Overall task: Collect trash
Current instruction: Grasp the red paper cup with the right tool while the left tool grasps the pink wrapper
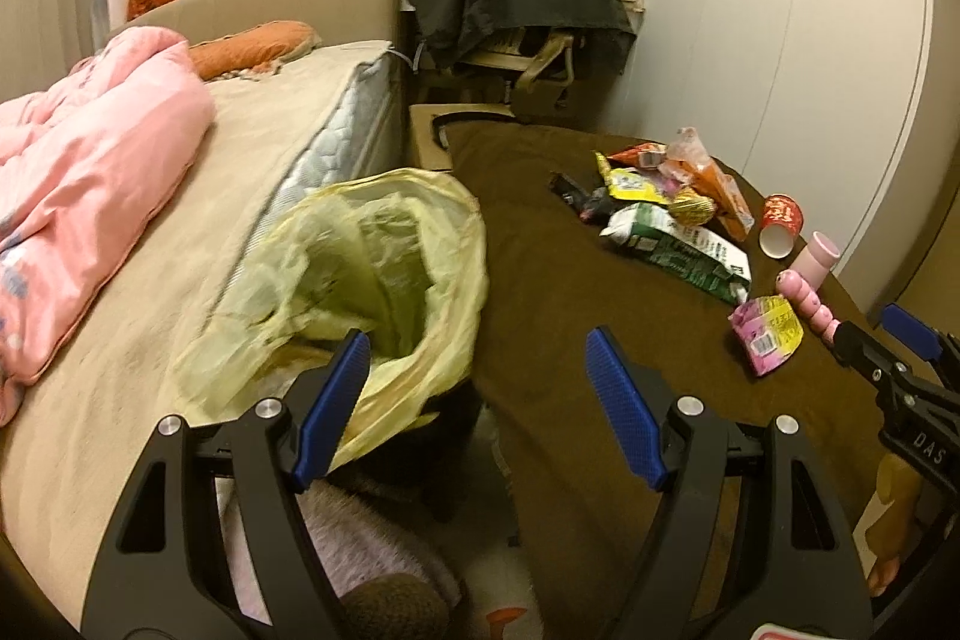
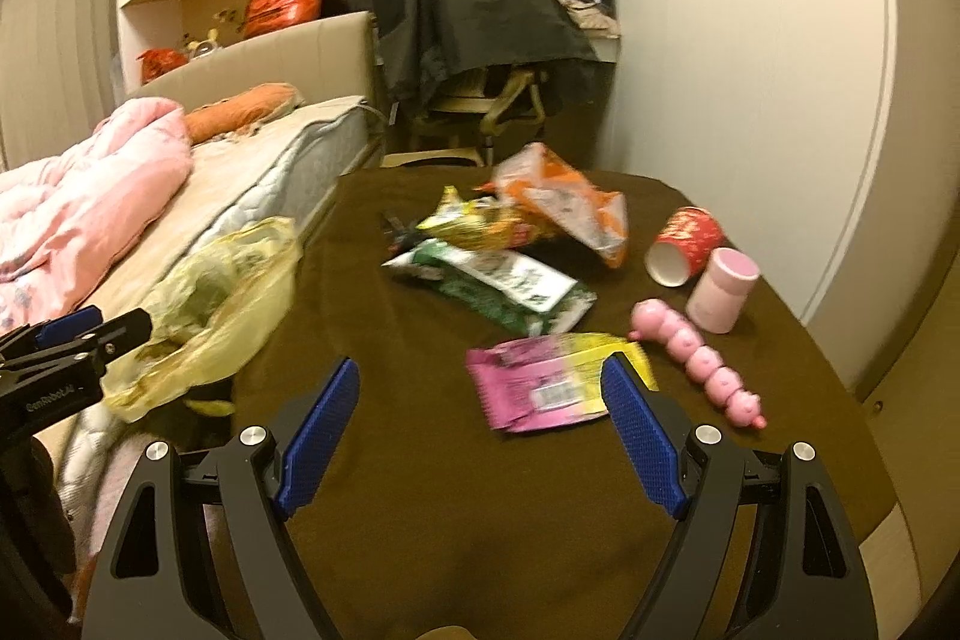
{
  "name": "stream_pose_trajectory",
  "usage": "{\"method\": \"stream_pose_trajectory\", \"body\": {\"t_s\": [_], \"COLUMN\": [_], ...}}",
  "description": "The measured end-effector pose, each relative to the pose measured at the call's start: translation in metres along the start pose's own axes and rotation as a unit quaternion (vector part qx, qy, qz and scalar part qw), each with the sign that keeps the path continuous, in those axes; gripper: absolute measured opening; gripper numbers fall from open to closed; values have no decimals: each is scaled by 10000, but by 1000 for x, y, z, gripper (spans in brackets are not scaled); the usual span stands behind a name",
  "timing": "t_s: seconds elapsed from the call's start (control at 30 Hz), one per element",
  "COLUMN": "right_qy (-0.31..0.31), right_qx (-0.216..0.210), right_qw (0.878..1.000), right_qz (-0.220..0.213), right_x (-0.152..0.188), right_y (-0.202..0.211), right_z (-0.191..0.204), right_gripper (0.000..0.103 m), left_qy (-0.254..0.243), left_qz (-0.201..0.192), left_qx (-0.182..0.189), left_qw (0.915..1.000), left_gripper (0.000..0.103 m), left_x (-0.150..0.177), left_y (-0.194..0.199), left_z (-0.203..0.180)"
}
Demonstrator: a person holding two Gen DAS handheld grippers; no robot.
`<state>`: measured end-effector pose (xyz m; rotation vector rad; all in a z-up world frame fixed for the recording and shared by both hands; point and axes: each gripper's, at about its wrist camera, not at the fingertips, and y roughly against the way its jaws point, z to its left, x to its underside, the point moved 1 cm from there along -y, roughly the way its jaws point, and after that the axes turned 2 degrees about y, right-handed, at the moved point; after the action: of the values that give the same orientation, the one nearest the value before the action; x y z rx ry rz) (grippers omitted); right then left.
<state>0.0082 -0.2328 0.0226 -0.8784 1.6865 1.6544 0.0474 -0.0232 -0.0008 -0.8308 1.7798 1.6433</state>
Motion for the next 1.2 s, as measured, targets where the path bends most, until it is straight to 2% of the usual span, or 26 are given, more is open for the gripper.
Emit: {"method": "stream_pose_trajectory", "body": {"t_s": [0.4, 0.5, 0.6, 0.73, 0.83, 0.97, 1.07, 1.2], "right_qy": [-412, -463, -521, -703, -735, -820, -905, -1003], "right_qx": [421, 597, 757, 876, 939, 921, 809, 529], "right_qw": [9982, 9971, 9956, 9934, 9927, 9923, 9926, 9931], "right_qz": [97, 110, 156, 220, 184, 84, 60, 284], "right_x": [-2, -1, 3, 11, 12, -2, -22, -58], "right_y": [-42, -47, -53, -59, -63, -75, -97, -145], "right_z": [-101, -126, -147, -169, -178, -193, -204, -218], "right_gripper": [78, 78, 78, 78, 78, 78, 78, 78], "left_qy": [-322, -382, -501, -766, -889, -953, -955, -943], "left_qz": [268, 360, 540, 1067, 1230, 1062, 1135, 1262], "left_qx": [770, 1108, 1476, 1728, 1719, 1690, 1732, 1737], "left_qw": [9961, 9925, 9863, 9762, 9734, 9752, 9737, 9721], "left_gripper": [71, 77, 78, 78, 78, 77, 72, 69], "left_x": [-17, -18, -17, -13, -12, -16, -17, -15], "left_y": [-68, -80, -95, -121, -131, -129, -131, -135], "left_z": [-76, -98, -121, -150, -165, -175, -176, -173]}}
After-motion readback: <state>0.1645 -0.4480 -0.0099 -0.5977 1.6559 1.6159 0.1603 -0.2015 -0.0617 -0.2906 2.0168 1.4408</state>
